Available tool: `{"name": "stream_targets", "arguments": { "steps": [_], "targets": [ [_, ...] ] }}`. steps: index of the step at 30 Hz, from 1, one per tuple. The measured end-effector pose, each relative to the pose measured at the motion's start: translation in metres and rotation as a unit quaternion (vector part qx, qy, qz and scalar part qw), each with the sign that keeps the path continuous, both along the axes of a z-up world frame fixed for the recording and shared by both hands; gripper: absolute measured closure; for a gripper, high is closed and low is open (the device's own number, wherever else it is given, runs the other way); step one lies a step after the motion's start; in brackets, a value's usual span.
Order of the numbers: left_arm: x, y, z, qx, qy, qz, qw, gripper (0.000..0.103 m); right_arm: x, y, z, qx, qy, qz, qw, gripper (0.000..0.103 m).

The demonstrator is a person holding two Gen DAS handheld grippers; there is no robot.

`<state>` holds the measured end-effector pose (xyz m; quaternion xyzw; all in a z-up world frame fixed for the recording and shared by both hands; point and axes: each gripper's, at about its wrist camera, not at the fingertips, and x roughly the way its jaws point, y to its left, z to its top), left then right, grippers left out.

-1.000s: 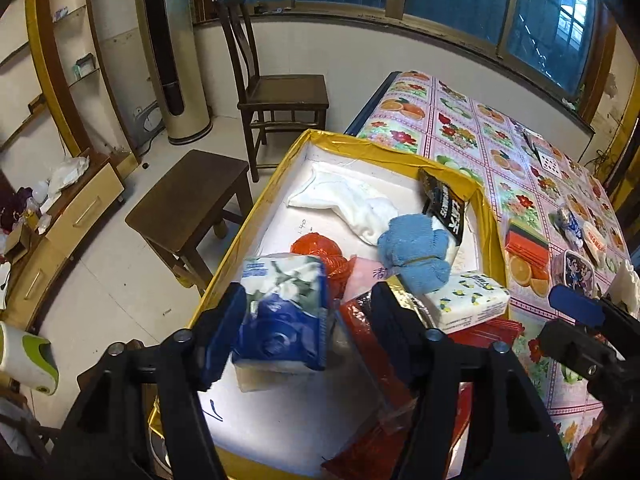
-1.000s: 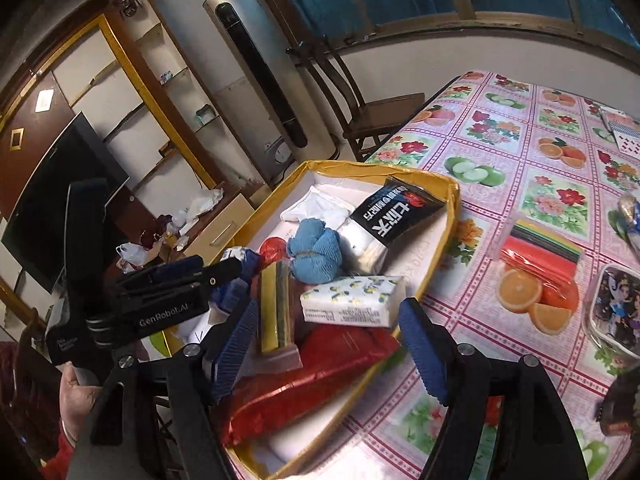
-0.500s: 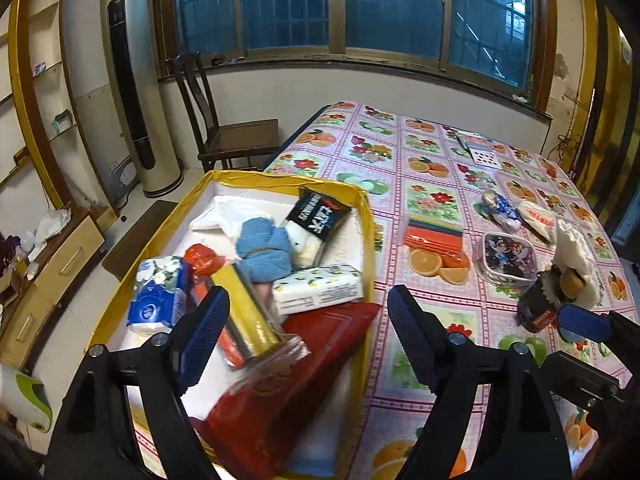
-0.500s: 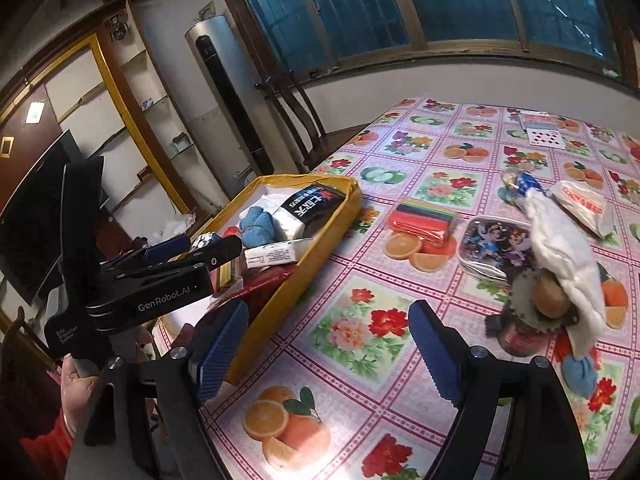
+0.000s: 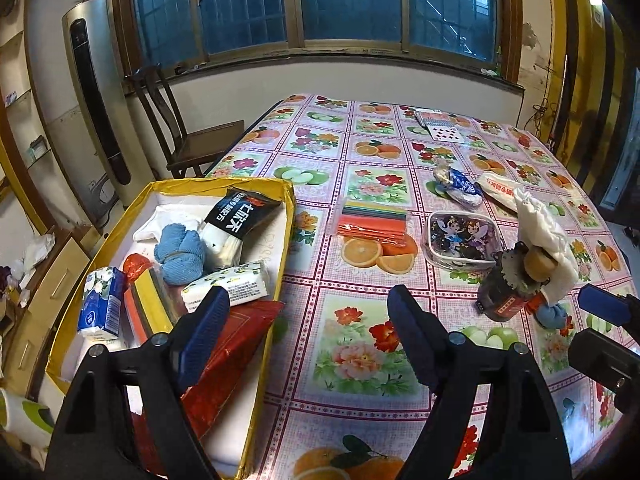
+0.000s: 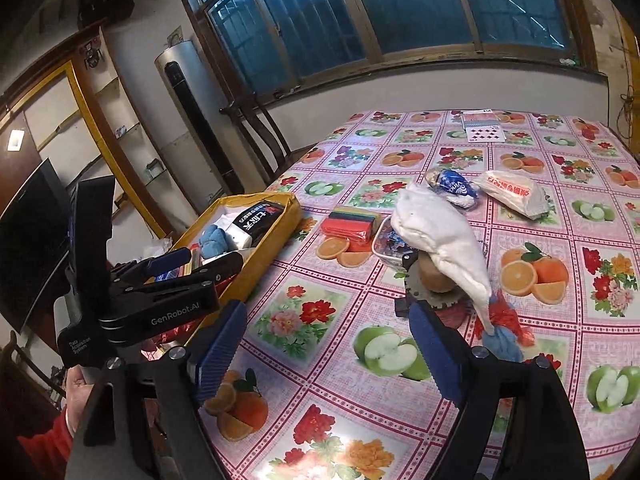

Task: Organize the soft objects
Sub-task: 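Move both tools back over the table, then grasp the second striped bar pack with the left tool while the right grasps the blue Vinda bag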

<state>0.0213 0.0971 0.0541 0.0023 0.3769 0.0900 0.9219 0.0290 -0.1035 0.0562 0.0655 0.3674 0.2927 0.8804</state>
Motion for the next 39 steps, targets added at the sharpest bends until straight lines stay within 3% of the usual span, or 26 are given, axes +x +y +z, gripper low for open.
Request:
{"name": "stream_targets", "arguments": {
  "steps": [6,13,17,20,21,27,32,36,39],
  "targets": [
    [0.012,-0.008,-0.008,-0.010,0.023,-0.013,0.9996,0.021,0.005,-0.016,-0.004,0.002,0.002,-0.012,1.000,0.018],
    [0.054,0.011,-0.012,-0.103,0.084,-0.029,0.9907,0.021,0.021,-0.059,-0.006,0.001,0.013,-0.054,0.998,0.016],
    [0.093,0.010,-0.027,-0.142,0.143,-0.024,0.9792,0.021,0.031,-0.083,-0.005,0.017,0.021,-0.068,0.997,0.016],
    [0.121,0.006,-0.045,-0.200,0.193,-0.021,0.9605,0.022,0.037,-0.092,-0.004,0.013,0.019,-0.074,0.997,0.015],
    [0.127,0.005,-0.048,-0.204,0.199,-0.009,0.9584,0.022,0.039,-0.095,-0.005,0.013,0.019,-0.075,0.997,0.015],
    [0.163,0.003,-0.051,-0.245,0.180,0.056,0.9510,0.022,0.051,-0.115,-0.010,0.023,0.030,-0.075,0.996,0.015],
    [0.191,0.007,-0.074,-0.298,0.194,0.119,0.9271,0.022,0.056,-0.131,-0.015,0.035,0.036,-0.074,0.996,0.015],
    [0.206,0.000,-0.085,-0.286,0.189,0.148,0.9274,0.021,0.059,-0.143,-0.019,0.043,0.038,-0.075,0.996,0.015],
    [0.213,-0.007,-0.084,-0.257,0.191,0.140,0.9367,0.021,0.061,-0.150,-0.025,0.046,0.046,-0.080,0.995,0.014]
  ]
}}
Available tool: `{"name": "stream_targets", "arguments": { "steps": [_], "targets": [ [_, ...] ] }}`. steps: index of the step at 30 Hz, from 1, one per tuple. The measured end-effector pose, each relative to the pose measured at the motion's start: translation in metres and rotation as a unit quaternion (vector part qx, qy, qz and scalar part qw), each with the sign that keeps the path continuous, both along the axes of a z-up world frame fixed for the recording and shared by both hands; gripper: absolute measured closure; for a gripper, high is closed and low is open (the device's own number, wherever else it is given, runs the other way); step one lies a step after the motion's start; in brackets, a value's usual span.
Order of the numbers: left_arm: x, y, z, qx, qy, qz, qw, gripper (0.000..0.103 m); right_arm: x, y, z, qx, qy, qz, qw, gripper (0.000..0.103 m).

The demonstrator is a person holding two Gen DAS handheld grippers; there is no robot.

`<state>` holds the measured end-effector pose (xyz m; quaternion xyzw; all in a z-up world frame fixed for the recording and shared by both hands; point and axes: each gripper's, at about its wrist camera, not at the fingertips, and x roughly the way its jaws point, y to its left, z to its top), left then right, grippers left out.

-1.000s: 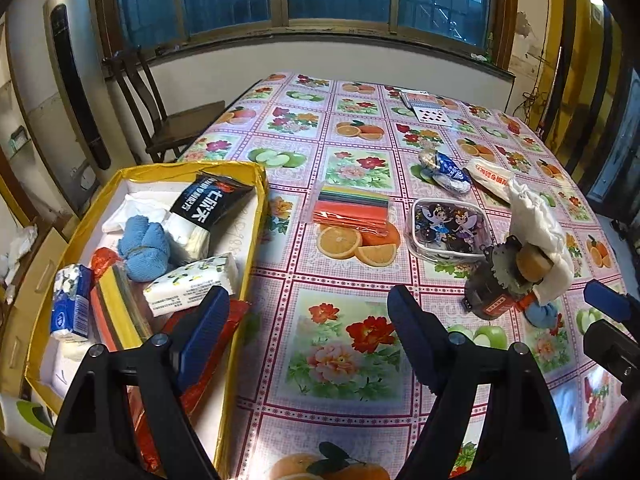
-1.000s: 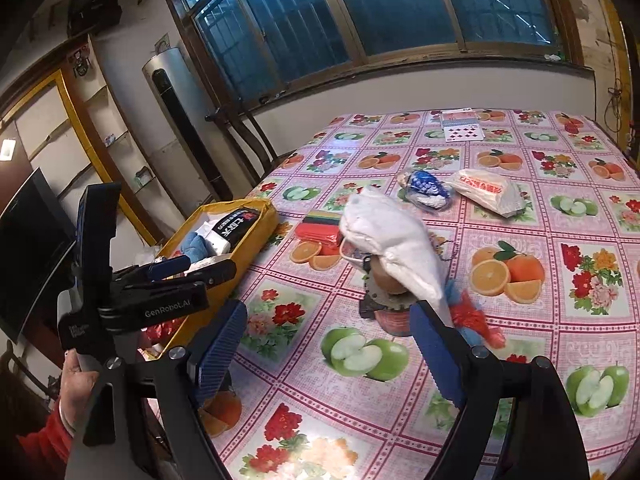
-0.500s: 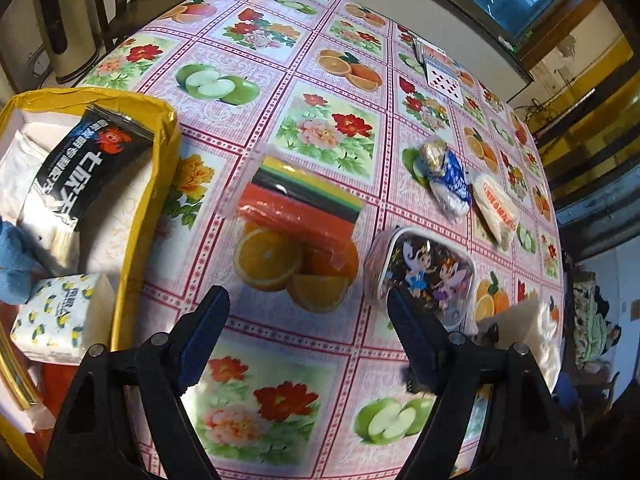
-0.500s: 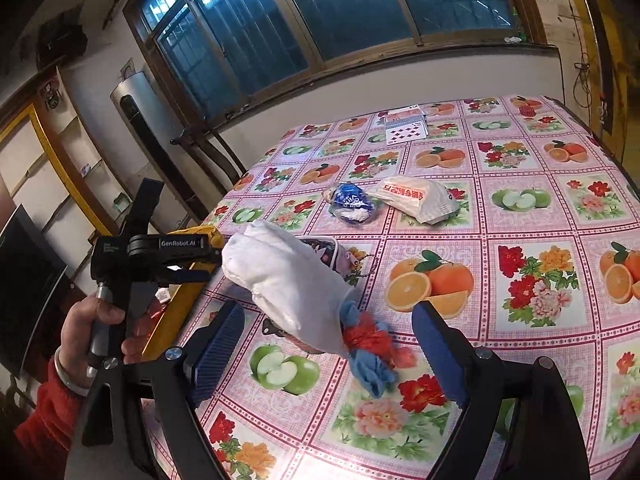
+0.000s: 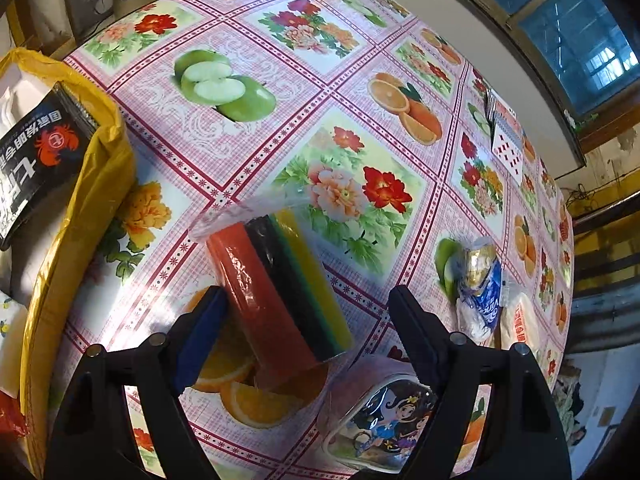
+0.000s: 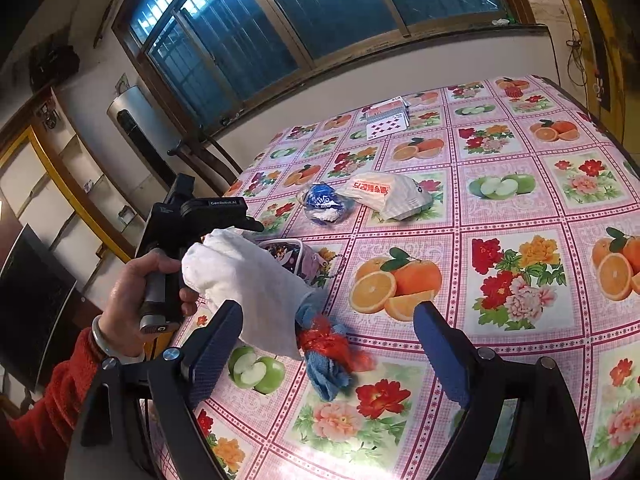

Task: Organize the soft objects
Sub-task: 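Grasp the second striped bar pack with the left tool while the right grasps the blue Vinda bag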

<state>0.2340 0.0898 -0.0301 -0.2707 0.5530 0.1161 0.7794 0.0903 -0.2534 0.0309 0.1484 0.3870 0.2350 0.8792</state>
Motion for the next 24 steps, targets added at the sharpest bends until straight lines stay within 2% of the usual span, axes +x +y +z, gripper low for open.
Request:
{"name": "stream_targets", "arguments": {
  "steps": [4,7,12,16,18,20,21,24],
  "targets": [
    [-0.011,0.000,-0.001,0.042,0.031,-0.051,0.9973,0.020,0.005,-0.009,-0.006,0.004,0.015,-0.005,1.000,0.014],
    [-0.029,0.019,0.000,0.034,0.040,-0.040,0.9979,0.020,0.009,-0.008,-0.001,0.007,0.012,0.002,1.000,0.014],
    [-0.035,0.031,0.010,0.013,0.017,-0.023,0.9995,0.020,0.013,0.005,0.012,-0.008,-0.007,0.013,1.000,0.012],
    [-0.019,0.021,0.010,0.041,0.016,-0.042,0.9981,0.020,0.024,0.017,0.017,-0.032,-0.013,0.022,0.999,0.012],
    [-0.012,0.019,0.005,0.045,0.022,-0.050,0.9975,0.020,0.039,0.026,0.023,-0.050,-0.018,0.031,0.998,0.011],
    [-0.007,0.019,-0.002,0.032,0.029,-0.055,0.9976,0.020,0.064,0.039,0.027,-0.067,-0.025,0.051,0.996,0.011],
    [-0.006,0.018,0.000,0.042,0.023,-0.052,0.9975,0.020,0.076,0.046,0.029,-0.079,-0.031,0.065,0.994,0.011],
    [0.001,0.015,-0.002,0.040,0.022,-0.056,0.9974,0.019,0.128,0.080,0.030,-0.126,-0.039,0.116,0.985,0.012]
  ]
}}
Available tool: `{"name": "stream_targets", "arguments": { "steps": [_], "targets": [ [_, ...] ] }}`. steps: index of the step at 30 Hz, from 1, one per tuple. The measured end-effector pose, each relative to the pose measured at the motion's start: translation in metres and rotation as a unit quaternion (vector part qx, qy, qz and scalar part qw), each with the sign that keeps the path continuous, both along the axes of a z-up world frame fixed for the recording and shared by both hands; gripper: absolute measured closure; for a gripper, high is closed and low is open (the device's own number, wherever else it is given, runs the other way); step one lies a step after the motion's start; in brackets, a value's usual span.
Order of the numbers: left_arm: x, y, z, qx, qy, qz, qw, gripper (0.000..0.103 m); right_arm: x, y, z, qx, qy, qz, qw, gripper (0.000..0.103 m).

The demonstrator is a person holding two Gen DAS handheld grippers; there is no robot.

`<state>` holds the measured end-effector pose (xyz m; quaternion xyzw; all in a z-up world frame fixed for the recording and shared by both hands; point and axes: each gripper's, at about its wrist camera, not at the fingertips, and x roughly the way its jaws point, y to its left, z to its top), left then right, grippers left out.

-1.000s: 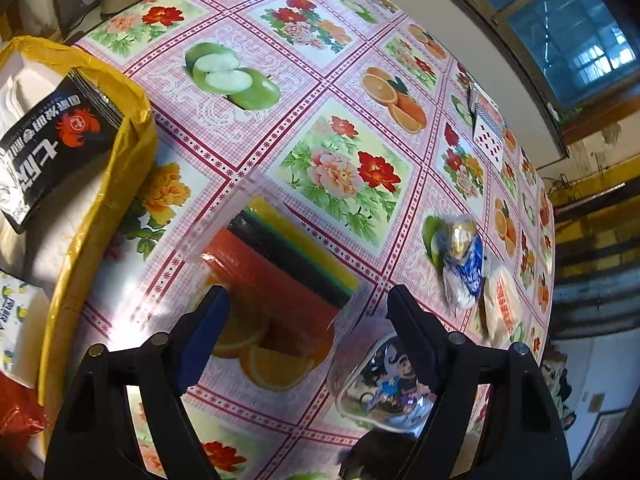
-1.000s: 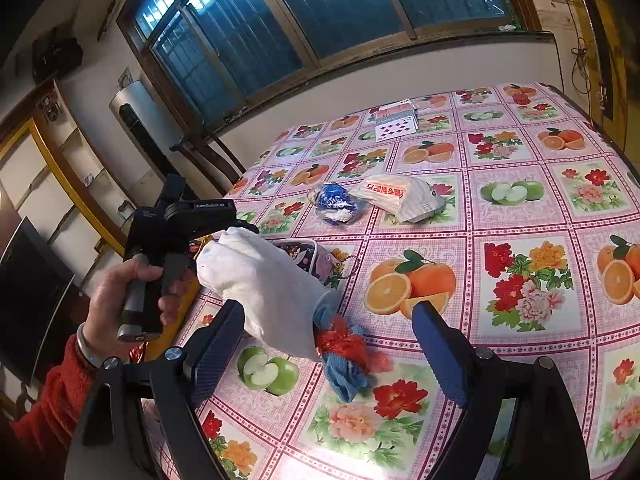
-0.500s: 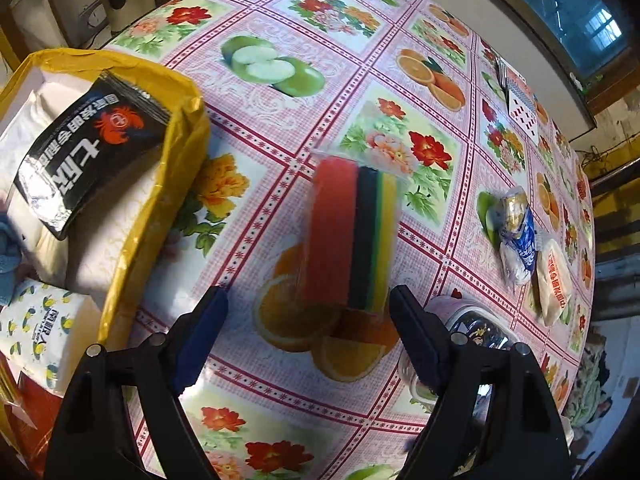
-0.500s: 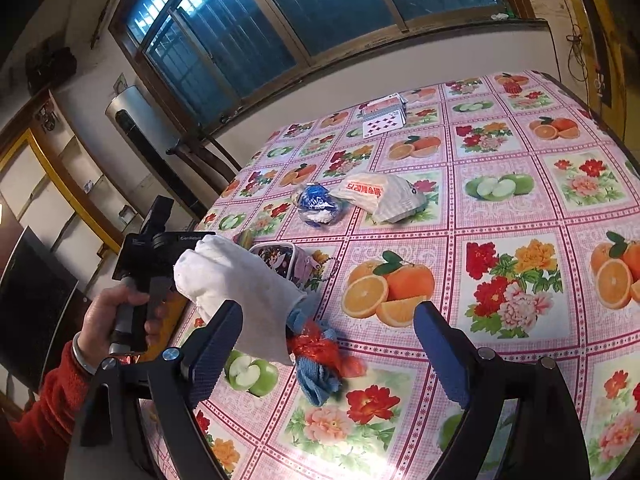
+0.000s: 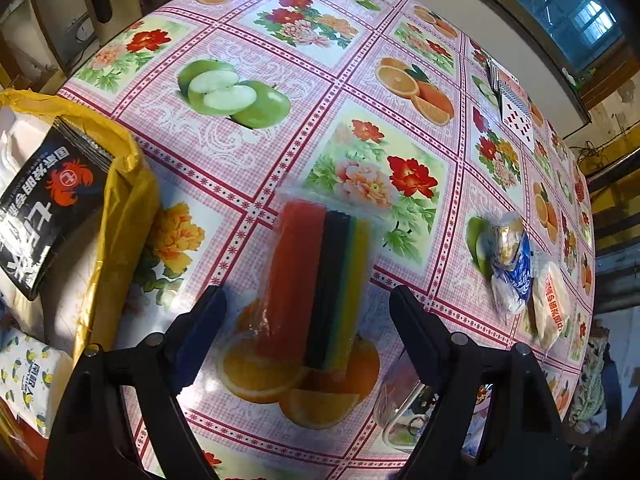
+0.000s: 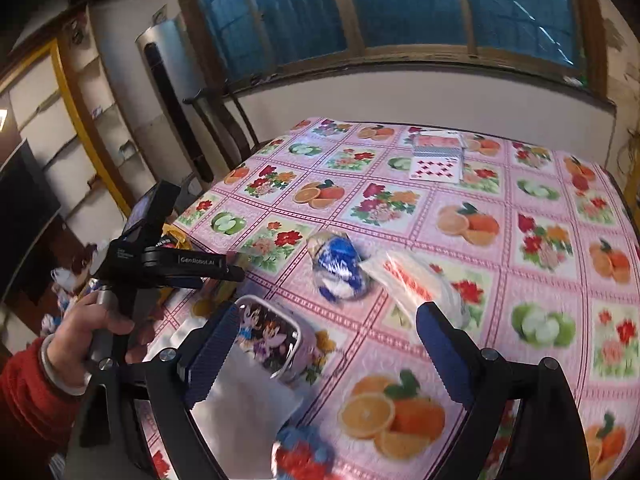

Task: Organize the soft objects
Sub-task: 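Grasp the second striped bar pack with the left tool while the right grasps the blue Vinda bag, then carry the striped pack over the tray with the left tool while the right carries the Vinda bag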

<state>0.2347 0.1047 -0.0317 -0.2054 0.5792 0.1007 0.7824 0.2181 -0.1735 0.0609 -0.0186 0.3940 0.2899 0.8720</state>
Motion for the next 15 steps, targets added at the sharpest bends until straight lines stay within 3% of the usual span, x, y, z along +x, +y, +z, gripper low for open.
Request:
{"name": "stream_targets", "arguments": {
  "steps": [3,9,11,13,15],
  "targets": [
    [0.001,-0.009,-0.001,0.009,0.003,-0.023,0.9997,0.019,0.045,0.034,-0.013,-0.039,0.024,0.040,0.998,0.012],
    [0.008,-0.012,0.000,0.037,0.001,-0.049,0.9981,0.019,0.098,0.085,-0.066,-0.104,0.062,0.058,0.991,0.015],
    [0.011,-0.014,-0.001,0.053,-0.001,-0.057,0.9970,0.019,0.107,0.095,-0.082,-0.114,0.072,0.059,0.989,0.023],
    [0.013,-0.013,0.000,0.059,-0.004,-0.060,0.9964,0.019,0.110,0.101,-0.094,-0.137,0.079,0.052,0.986,0.041],
    [0.015,-0.015,0.000,0.072,-0.010,-0.068,0.9950,0.021,0.110,0.100,-0.098,-0.145,0.073,0.039,0.986,0.049]
  ]
}}
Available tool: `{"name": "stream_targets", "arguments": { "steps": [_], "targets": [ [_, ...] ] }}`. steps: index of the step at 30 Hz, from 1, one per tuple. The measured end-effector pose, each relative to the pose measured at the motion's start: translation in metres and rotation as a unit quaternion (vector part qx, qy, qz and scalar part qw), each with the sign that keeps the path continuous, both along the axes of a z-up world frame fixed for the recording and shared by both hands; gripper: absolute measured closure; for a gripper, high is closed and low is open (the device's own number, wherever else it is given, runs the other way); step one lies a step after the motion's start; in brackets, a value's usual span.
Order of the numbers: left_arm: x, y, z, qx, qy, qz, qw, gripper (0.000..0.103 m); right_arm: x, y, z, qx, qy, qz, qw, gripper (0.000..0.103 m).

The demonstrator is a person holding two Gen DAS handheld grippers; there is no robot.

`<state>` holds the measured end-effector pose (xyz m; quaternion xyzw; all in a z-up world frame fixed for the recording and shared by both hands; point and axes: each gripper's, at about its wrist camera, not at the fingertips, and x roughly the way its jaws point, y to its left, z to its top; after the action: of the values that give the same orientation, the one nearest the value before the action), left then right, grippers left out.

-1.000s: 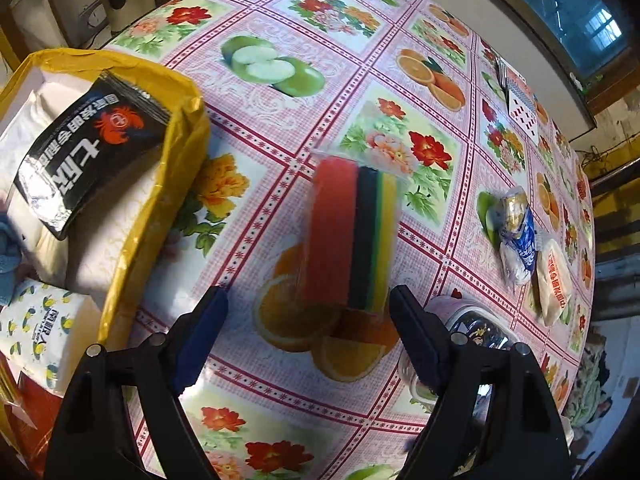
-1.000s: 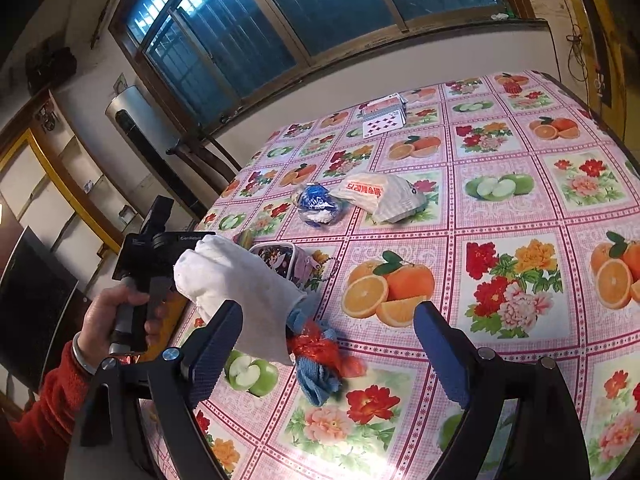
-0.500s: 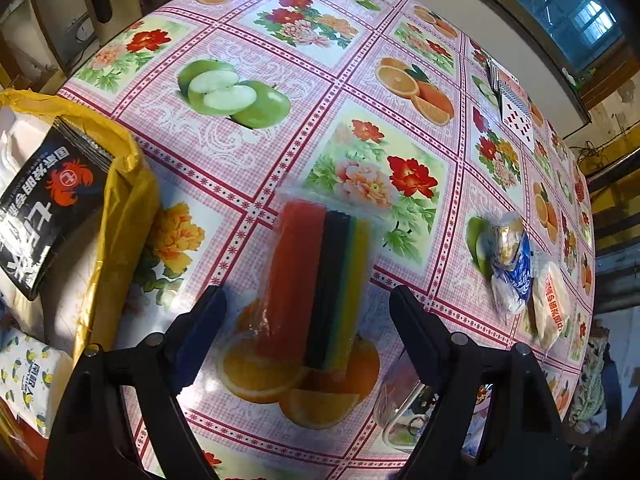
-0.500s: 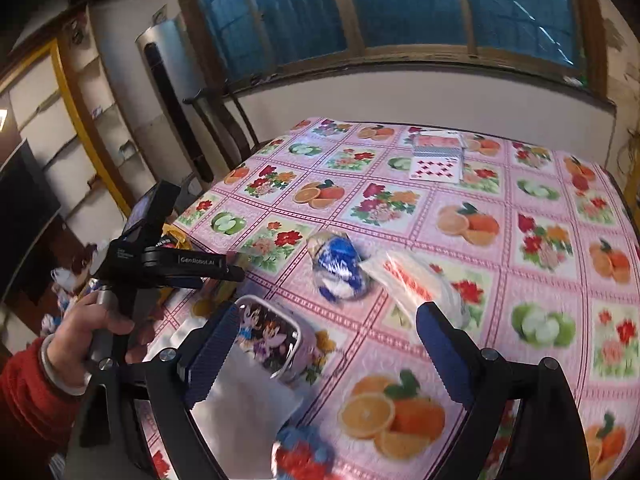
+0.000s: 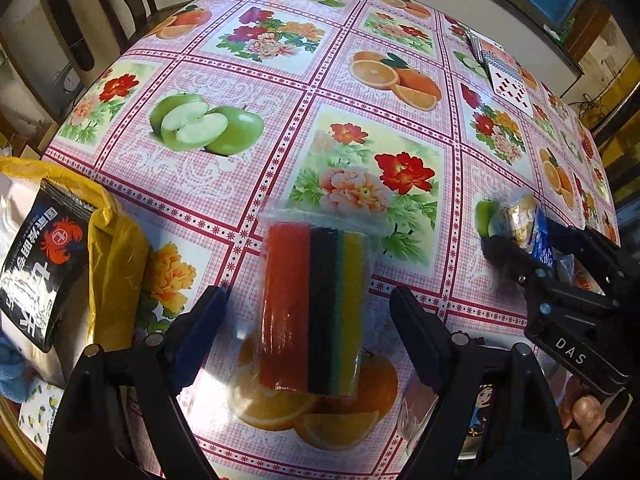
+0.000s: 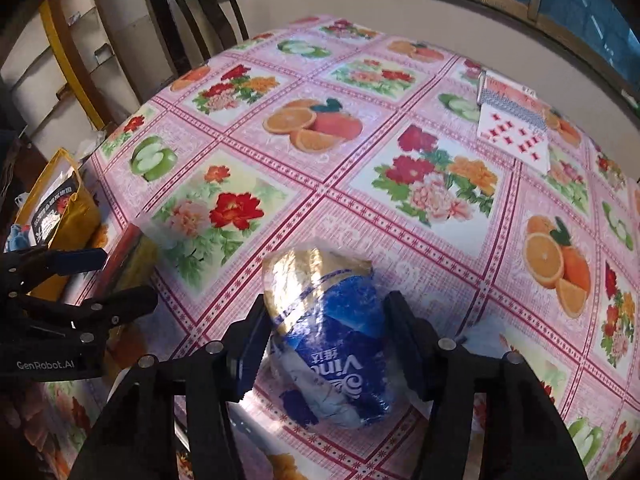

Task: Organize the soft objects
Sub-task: 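Carry the striped pack over the tray with the left tool while the right carries the Vinda bag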

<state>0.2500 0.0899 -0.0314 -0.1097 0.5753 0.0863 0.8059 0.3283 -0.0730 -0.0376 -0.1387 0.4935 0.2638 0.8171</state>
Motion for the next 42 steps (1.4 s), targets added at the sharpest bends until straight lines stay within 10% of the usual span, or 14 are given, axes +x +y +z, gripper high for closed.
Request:
{"name": "stream_targets", "arguments": {
  "steps": [4,23,42],
  "targets": [
    [-0.004,-0.003,0.003,0.028,-0.018,-0.016,0.9993,0.064,-0.005,-0.010,0.000,0.014,0.007,-0.014,1.000,0.054],
    [-0.082,-0.007,0.045,0.017,-0.090,-0.050,0.9945,0.068,-0.115,-0.093,0.114,0.173,-0.057,-0.076,0.980,0.055],
    [-0.199,0.024,0.097,0.116,-0.208,-0.047,0.9701,0.068,-0.256,0.005,0.140,0.201,-0.077,0.016,0.976,0.054]
  ]
}}
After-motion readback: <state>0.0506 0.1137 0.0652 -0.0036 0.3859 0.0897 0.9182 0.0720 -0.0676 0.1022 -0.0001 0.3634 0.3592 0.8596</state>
